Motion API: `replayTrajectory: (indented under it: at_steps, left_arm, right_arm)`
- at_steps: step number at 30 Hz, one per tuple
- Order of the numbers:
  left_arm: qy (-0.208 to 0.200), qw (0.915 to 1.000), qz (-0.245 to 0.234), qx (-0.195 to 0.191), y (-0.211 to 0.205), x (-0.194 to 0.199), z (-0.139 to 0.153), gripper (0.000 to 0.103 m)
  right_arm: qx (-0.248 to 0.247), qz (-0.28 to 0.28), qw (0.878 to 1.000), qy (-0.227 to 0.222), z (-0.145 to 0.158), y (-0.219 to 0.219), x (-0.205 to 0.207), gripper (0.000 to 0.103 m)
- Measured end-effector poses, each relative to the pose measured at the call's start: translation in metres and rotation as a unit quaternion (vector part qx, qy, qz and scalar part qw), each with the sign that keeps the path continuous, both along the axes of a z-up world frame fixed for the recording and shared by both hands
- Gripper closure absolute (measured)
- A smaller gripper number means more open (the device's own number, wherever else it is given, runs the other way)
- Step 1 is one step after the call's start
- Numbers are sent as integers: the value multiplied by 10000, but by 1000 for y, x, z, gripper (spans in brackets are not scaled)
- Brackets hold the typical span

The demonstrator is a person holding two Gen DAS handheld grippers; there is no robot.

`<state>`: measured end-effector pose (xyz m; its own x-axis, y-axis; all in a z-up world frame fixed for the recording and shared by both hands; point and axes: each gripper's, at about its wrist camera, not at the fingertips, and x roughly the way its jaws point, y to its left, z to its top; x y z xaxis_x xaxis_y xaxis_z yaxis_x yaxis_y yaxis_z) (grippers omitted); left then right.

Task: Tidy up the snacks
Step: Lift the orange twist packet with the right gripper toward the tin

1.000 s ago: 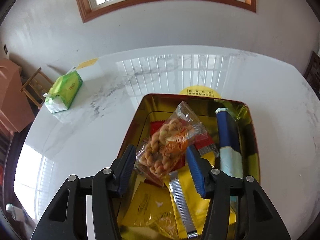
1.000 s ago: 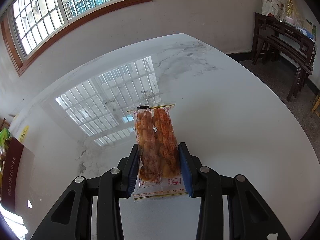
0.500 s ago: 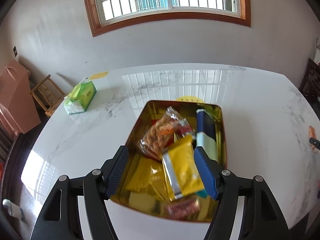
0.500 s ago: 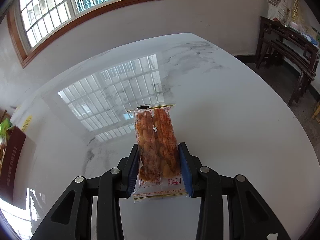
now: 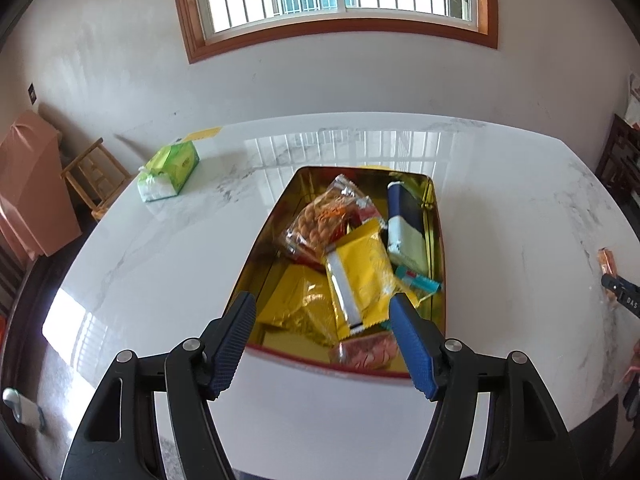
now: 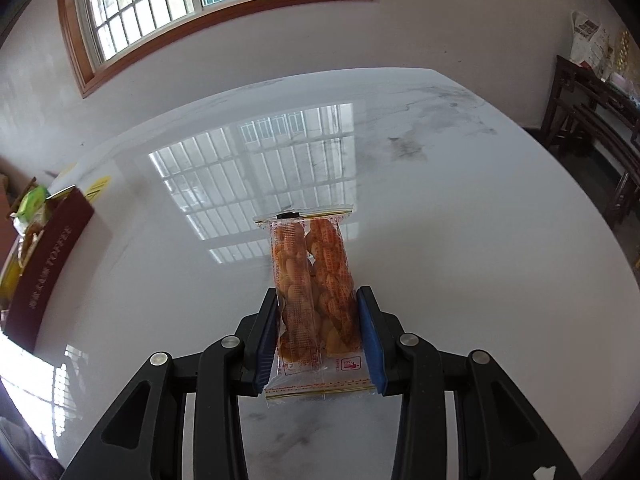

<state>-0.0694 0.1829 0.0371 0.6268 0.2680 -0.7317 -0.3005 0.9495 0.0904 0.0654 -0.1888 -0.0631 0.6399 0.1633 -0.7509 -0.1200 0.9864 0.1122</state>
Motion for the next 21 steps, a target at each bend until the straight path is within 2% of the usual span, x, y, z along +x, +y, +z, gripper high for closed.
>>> replayTrajectory:
  at_steps: [9,21]
  left_arm:
    - [37,9996,165,-208,17,-15,-8,33]
    - [142,9982,281,-506,34,-32,-23,33]
  right_arm:
    - [402,271,9987,138,5,27,-20,68]
    - [612,719,9954,148,24,68,-30,68]
